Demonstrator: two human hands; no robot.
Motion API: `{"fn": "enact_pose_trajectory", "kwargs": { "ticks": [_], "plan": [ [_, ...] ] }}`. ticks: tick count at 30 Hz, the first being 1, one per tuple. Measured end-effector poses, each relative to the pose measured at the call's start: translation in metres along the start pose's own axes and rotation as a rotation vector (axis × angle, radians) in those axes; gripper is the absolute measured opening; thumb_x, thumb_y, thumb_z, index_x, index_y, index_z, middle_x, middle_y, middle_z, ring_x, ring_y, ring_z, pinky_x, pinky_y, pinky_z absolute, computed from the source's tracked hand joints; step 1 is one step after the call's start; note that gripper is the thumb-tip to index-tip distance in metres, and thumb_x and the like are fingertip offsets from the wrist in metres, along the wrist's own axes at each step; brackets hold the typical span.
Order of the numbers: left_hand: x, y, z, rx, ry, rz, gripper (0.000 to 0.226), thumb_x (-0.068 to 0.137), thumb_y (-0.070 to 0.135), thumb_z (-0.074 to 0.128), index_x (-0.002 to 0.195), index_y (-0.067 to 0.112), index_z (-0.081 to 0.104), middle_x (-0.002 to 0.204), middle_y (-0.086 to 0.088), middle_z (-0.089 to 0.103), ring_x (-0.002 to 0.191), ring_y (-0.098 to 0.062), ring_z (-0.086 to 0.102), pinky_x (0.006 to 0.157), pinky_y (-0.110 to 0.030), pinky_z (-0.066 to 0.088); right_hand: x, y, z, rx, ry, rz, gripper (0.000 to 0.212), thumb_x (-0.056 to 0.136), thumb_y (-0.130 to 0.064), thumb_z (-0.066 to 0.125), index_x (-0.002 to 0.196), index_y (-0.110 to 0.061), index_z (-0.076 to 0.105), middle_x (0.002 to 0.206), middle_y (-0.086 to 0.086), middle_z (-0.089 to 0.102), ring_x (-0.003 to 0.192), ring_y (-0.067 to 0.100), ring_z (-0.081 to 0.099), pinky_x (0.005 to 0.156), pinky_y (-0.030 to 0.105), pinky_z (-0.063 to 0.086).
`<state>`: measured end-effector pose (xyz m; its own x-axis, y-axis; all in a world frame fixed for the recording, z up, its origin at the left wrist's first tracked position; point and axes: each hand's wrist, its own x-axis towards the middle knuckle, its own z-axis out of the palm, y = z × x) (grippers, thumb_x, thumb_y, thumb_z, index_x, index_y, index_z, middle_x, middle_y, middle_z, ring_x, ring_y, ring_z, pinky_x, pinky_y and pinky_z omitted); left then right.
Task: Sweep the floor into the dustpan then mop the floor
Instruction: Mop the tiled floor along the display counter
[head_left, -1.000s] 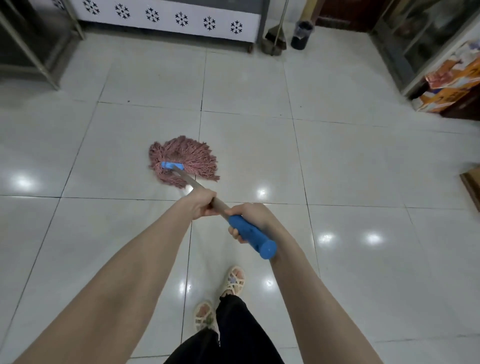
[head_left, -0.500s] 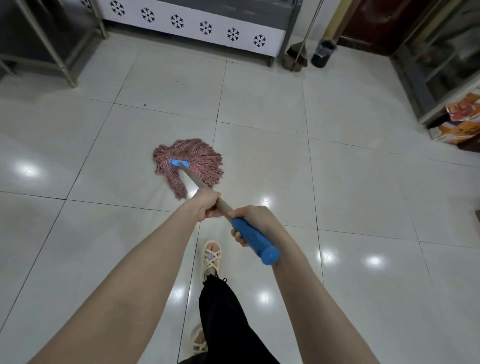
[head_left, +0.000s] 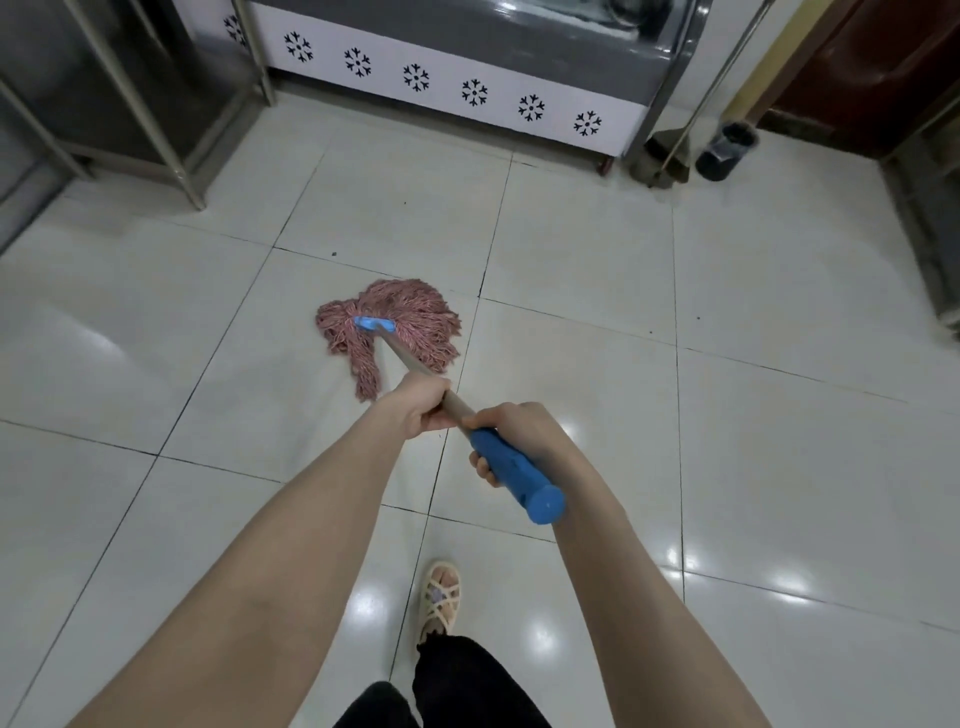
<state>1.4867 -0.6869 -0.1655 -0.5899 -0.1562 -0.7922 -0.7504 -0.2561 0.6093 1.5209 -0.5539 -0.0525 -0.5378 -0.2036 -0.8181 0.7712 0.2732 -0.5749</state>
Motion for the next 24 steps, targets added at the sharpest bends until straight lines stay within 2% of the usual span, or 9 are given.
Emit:
{"fn": "enact_pose_trajectory", "kwargs": {
  "ticks": [3, 10, 17, 18, 24],
  "plan": [
    [0.033, 0.036, -0.009, -0.006, 0.032, 0.001, 0.030, 0.096, 0.003, 0.039, 0.124, -0.002, 0.048, 0.077, -0.008, 0.053, 0.063, -0.016, 0.057, 0.040, -0.024, 0.052, 0.028, -0.042, 0.008, -0.032, -0.012, -0.012, 0.018, 0.088, -0.004, 0.058, 0.102, 0.006, 0.052, 0.068, 0.016, 0.053, 0.028, 0.014, 0.049, 0.034, 0.018, 0.040],
    [0.107, 0.113, -0.035, 0.006, 0.057, 0.010, 0.047, 0.093, -0.001, 0.035, 0.140, -0.005, 0.034, 0.073, -0.010, 0.051, 0.055, -0.017, 0.057, 0.036, -0.024, 0.049, 0.092, -0.129, 0.024, -0.122, -0.032, 0.009, 0.014, 0.088, -0.005, 0.058, 0.096, 0.006, 0.054, 0.063, 0.016, 0.053, 0.029, 0.014, 0.049, 0.034, 0.018, 0.041],
    [0.195, 0.205, -0.082, 0.016, 0.064, 0.013, 0.045, 0.095, 0.003, 0.036, 0.140, -0.004, 0.033, 0.078, -0.010, 0.050, 0.060, -0.018, 0.055, 0.036, -0.024, 0.049, 0.172, -0.228, 0.064, -0.163, -0.030, 0.017, 0.013, 0.090, -0.007, 0.058, 0.095, 0.005, 0.053, 0.061, 0.015, 0.053, 0.028, 0.014, 0.048, 0.033, 0.017, 0.040],
    [0.221, 0.239, -0.104, 0.028, 0.056, -0.004, 0.046, 0.095, 0.003, 0.036, 0.141, -0.003, 0.032, 0.078, -0.010, 0.050, 0.061, -0.019, 0.055, 0.036, -0.023, 0.049, 0.200, -0.261, 0.084, -0.152, -0.042, 0.040, 0.012, 0.091, -0.006, 0.057, 0.095, 0.005, 0.053, 0.061, 0.015, 0.053, 0.028, 0.013, 0.047, 0.033, 0.017, 0.040],
    [0.286, 0.320, -0.165, 0.051, 0.095, -0.017, 0.043, 0.095, 0.006, 0.039, 0.138, 0.001, 0.036, 0.079, -0.009, 0.054, 0.064, -0.019, 0.058, 0.037, -0.023, 0.048, 0.264, -0.342, 0.145, -0.148, -0.027, 0.038, 0.011, 0.092, -0.007, 0.055, 0.090, 0.003, 0.053, 0.060, 0.014, 0.052, 0.028, 0.013, 0.047, 0.034, 0.017, 0.041]
  ]
}}
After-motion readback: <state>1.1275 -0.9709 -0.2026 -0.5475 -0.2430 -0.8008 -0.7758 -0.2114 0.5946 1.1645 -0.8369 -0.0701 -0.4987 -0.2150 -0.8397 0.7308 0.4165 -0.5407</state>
